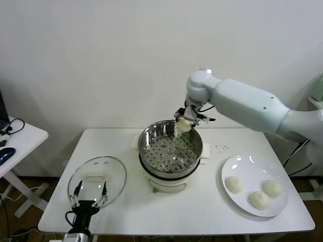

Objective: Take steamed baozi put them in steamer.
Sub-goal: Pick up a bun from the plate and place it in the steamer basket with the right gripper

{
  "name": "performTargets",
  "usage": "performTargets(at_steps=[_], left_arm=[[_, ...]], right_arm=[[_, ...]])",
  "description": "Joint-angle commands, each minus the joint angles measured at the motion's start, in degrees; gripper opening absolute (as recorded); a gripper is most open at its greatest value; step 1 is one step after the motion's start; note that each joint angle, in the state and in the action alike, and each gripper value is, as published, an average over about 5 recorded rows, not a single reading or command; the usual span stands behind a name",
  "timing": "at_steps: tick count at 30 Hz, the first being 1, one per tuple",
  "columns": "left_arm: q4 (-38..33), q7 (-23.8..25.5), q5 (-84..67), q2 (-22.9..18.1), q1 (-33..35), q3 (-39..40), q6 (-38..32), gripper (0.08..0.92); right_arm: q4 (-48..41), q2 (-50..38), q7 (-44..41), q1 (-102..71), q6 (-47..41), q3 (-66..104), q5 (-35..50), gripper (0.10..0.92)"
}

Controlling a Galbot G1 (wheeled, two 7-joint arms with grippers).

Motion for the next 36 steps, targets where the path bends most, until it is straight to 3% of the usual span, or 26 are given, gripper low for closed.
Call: performTargets(at_steps=[1,23,31,36], left_arm=[[0.26,-0.04,-0.51,0.13,-0.05,-0.41,0.02,0.823],[1.08,-0.54,-0.47,-0.42,-0.63,0.08,0.34,0.823],[1.06,-0.6,-0.46,-0.6,-0.46,0.06,0.29,0.823],[0.97,-0.66,-0.53,-0.65,-0.41,-0.01,0.27,0.823]], right_arm=[[-4.07,7.55,0.07,-4.67,3.03,1.26,-7.8,0.7],[-9.09,8.29,0.74,-8.25,3.06,2.03,-8.28,0.707],[-8.84,8.02,1.02,-8.02,3.06,1.64,-7.16,0.809],[-7.72,7.25,0.68,-7.22,3.13,1.52,-5.77,0.822]])
